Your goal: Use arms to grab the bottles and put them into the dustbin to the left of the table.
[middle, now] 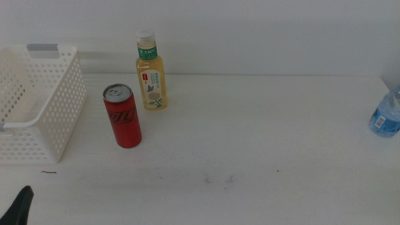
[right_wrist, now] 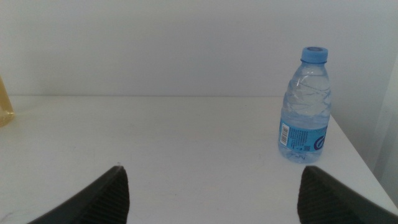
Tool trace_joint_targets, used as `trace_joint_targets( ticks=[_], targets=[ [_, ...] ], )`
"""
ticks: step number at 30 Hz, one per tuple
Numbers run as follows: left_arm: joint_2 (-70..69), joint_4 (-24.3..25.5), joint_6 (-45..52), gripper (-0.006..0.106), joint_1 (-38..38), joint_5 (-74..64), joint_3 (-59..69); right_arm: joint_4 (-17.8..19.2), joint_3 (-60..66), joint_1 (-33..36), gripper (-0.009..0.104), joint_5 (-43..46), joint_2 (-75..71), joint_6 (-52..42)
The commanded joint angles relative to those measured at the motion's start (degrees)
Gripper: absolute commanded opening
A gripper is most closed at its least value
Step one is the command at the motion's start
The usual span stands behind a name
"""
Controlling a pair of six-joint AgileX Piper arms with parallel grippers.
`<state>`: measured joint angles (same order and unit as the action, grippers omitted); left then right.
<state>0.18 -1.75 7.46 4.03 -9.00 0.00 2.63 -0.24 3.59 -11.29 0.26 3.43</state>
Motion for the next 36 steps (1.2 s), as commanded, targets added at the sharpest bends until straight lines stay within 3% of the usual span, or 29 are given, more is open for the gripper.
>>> trace_joint_targets(
  ticks=[1, 8, 17, 23, 32, 36],
  targets=[
    [-0.2, 0.5, 0.0, 0.094, -0.1, 0.7, 0.0, 0.2, 0.2, -0.2, 0.088, 0.6, -0.3, -0.3],
    [4.1, -0.3, -4.0, 0.094, 1.5, 6.8, 0.0, 0.2, 0.2, -0.2, 0.088, 0.6, -0.3, -0.3],
    [47.8, 1.4, -5.1, 0.094, 10.3, 43.7, 0.0, 0.2, 0.2, -0.2, 0.088, 0.6, -0.3, -0.3],
    [68.2, 3.3, -6.4, 0.094, 10.2, 66.6, 0.0, 0.2, 0.2, -0.2, 0.088, 0.6, -0.3, -0.3],
    [76.0, 1.7, -6.2, 0.094, 10.2, 74.7, 0.0, 0.2, 0.2, -0.2, 0.088, 0.6, -0.3, -0.3],
    [76.0, 4.7, -6.0, 0.094, 10.2, 75.3, 0.0, 0.2, 0.2, -0.2, 0.088, 0.6, -0.3, -0.3]
  ],
)
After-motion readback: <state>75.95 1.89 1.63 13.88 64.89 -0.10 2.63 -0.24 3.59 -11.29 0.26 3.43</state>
